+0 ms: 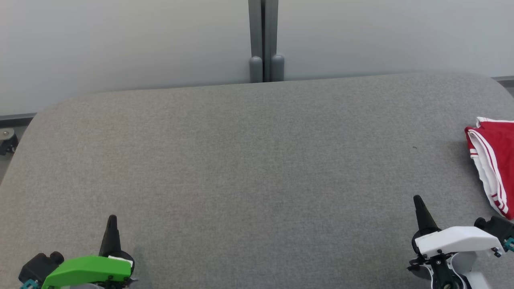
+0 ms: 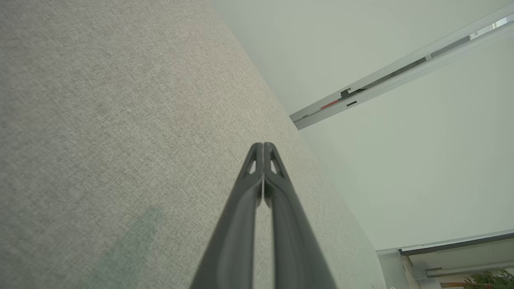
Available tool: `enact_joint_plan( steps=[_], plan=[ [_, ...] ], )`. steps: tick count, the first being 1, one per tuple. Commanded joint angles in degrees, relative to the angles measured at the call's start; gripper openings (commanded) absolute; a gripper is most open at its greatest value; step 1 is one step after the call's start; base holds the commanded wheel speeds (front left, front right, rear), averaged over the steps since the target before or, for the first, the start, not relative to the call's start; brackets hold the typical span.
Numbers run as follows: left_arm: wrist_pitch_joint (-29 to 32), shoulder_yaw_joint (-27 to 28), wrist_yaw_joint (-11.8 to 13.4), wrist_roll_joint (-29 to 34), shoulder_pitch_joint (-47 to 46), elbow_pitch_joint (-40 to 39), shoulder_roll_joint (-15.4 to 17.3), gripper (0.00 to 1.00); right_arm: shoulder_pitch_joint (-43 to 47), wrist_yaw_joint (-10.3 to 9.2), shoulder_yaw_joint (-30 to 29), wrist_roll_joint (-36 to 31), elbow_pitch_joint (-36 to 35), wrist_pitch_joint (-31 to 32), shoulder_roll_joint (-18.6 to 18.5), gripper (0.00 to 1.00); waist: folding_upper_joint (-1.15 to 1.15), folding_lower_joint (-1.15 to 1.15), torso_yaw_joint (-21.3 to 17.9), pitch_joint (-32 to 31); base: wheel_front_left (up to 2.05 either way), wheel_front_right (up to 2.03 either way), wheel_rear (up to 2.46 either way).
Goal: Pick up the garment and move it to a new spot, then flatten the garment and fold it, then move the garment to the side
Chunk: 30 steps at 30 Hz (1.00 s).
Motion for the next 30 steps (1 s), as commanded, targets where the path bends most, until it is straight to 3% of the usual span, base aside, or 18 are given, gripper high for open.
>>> enact_joint_plan(
  steps=[1,30],
  plan=[
    [0.4,0.4,-0.2,-1.5,-1.6,-0.9,0.4,0.0,-1.3,-0.04,-0.3,1.8,-0.9,0.5,-0.3,0.0,0.0,0.0,0.0,0.0,0.0,0.0,0.0],
    [4.6,1.7,-0.4,-17.1,-3.7,-2.3,0.5,0.0,-1.4,-0.04,-1.7,17.6,-2.9,4.6,-0.4,0.0,0.0,0.0,0.1,0.2,0.0,0.0,0.0]
  ],
)
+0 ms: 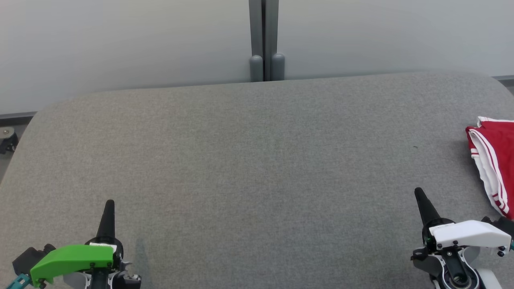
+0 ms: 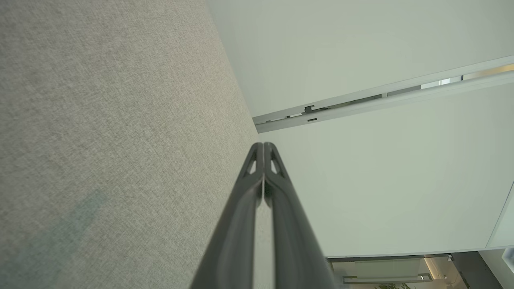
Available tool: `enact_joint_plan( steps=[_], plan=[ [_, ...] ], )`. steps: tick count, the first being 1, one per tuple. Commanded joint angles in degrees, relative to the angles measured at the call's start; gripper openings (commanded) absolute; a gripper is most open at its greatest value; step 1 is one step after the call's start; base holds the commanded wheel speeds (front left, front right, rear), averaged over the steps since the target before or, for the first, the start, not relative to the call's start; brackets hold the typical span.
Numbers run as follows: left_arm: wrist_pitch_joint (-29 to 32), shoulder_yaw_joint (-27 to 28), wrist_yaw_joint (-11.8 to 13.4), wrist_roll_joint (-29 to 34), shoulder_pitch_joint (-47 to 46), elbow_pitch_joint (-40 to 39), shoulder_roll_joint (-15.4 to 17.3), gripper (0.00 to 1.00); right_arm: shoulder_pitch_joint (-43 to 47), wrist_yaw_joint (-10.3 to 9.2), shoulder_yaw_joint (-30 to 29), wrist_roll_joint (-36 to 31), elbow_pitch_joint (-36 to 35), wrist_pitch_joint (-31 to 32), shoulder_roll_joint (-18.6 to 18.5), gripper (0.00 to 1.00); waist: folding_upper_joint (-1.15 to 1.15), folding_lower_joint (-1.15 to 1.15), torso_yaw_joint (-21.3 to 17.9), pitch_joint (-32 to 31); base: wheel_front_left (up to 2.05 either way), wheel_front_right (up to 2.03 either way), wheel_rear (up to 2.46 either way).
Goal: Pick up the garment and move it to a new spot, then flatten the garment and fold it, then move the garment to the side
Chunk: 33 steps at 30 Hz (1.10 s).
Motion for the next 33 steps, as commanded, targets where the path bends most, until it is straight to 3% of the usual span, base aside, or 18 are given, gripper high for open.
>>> enact_joint_plan(
  steps=[1,33],
  plan=[
    [0.3,0.3,-0.4,-1.5,-1.2,-0.6,0.4,0.0,-0.8,-0.02,-0.3,1.5,-0.8,0.4,-0.3,0.0,0.0,0.0,0.0,0.0,0.0,0.0,0.0],
    [4.0,1.4,-0.5,-14.9,-3.0,-1.8,0.5,0.0,-0.9,-0.03,-1.4,15.1,-2.4,4.0,-0.4,0.0,0.0,0.0,0.1,0.2,0.0,0.0,0.0]
  ],
)
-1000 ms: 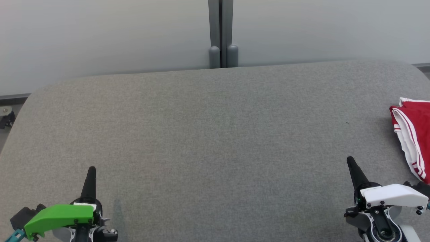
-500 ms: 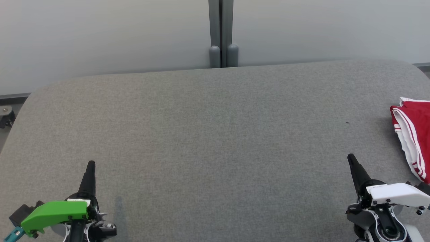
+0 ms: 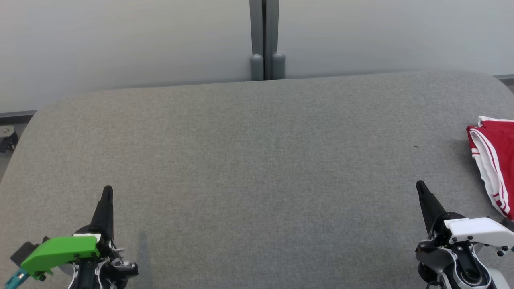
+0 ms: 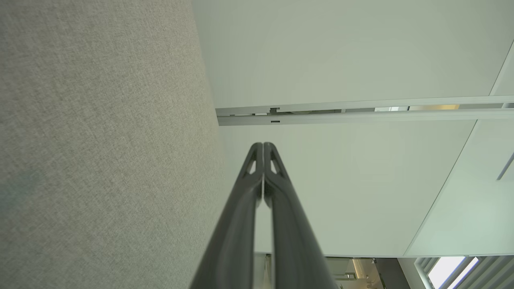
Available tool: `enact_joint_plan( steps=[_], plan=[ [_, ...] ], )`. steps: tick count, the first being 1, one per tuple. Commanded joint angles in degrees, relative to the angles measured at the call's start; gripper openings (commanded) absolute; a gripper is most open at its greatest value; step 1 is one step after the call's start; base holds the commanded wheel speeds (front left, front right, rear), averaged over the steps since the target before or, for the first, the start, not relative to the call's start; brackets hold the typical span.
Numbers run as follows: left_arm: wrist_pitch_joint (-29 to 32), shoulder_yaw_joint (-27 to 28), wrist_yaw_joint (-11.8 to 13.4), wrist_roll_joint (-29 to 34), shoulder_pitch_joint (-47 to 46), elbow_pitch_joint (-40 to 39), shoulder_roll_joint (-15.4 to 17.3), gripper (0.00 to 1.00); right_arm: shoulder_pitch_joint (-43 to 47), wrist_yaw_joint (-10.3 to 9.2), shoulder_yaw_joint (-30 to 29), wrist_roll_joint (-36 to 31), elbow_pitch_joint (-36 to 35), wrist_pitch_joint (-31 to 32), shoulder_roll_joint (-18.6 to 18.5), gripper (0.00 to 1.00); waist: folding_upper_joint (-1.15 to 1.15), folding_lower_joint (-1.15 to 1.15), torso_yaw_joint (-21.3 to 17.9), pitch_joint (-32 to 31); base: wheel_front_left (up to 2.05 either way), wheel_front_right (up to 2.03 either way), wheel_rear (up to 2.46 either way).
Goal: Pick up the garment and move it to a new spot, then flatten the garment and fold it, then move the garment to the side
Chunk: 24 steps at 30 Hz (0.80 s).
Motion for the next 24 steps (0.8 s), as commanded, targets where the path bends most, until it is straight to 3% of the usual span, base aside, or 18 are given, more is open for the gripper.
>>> enact_joint_plan(
  steps=[1,24],
  plan=[
    [0.5,0.2,-0.5,-1.2,-1.1,-0.3,0.4,0.0,-0.6,-0.02,-0.2,1.2,-0.5,0.4,-0.3,0.0,0.0,0.0,0.0,0.0,0.0,0.0,0.0],
    [0.7,0.3,-0.3,-2.1,-1.1,-0.4,0.4,0.0,-0.5,-0.02,-0.3,2.1,-0.5,0.7,-0.3,0.0,0.0,0.0,0.0,0.0,0.0,0.0,0.0]
  ],
)
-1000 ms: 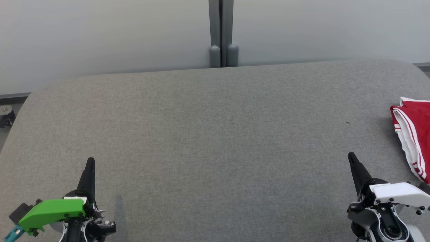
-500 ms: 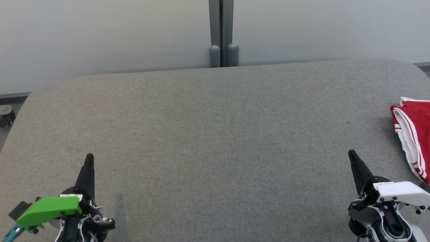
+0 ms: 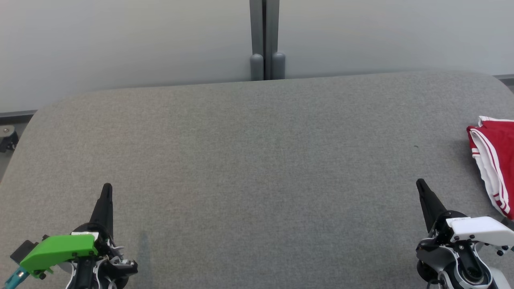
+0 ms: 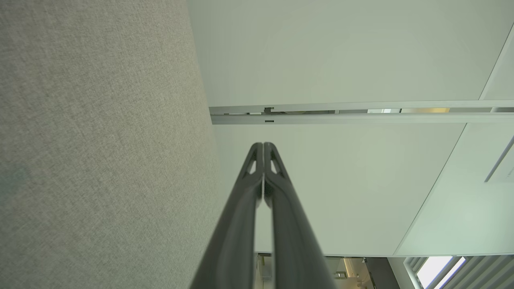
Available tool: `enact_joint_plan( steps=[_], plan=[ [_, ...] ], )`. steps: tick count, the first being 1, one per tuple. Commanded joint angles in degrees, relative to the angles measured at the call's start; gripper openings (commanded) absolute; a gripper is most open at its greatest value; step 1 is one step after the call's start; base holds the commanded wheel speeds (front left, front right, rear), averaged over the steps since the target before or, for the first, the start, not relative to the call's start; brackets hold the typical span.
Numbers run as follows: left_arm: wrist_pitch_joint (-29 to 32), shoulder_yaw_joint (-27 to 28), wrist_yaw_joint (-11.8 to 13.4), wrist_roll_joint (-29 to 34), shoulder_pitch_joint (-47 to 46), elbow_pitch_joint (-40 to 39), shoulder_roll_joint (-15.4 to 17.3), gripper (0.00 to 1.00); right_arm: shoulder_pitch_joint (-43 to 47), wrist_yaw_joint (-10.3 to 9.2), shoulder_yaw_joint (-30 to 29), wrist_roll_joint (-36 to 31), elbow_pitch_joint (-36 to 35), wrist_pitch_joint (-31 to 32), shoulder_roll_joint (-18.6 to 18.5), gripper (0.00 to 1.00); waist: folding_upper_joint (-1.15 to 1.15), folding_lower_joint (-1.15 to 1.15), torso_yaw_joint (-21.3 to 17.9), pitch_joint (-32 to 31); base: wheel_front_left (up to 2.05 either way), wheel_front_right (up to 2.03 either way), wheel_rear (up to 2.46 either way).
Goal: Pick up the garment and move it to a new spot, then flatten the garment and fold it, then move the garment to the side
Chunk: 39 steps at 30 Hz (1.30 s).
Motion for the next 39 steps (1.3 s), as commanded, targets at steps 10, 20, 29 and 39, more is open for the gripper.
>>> enact_joint_plan(
  steps=[10,20,29,39],
  plan=[
    [0.2,0.1,-0.2,-0.2,-0.7,-0.2,0.4,0.0,-0.4,-0.02,-0.1,0.1,-0.2,0.2,-0.3,0.0,0.0,0.0,0.0,0.0,0.0,0.0,0.0],
    [0.2,0.1,-0.2,-0.2,-0.7,-0.2,0.4,0.0,-0.4,-0.02,-0.1,0.1,-0.2,0.2,-0.3,0.0,0.0,0.0,0.0,0.0,0.0,0.0,0.0],
    [0.2,0.1,-0.2,-0.2,-0.7,-0.2,0.4,0.0,-0.4,-0.02,-0.1,0.1,-0.2,0.2,-0.3,0.0,0.0,0.0,0.0,0.0,0.0,0.0,0.0],
    [0.2,0.1,-0.2,-0.2,-0.7,-0.2,0.4,0.0,-0.4,-0.02,-0.1,0.1,-0.2,0.2,-0.3,0.0,0.0,0.0,0.0,0.0,0.0,0.0,0.0]
  ],
)
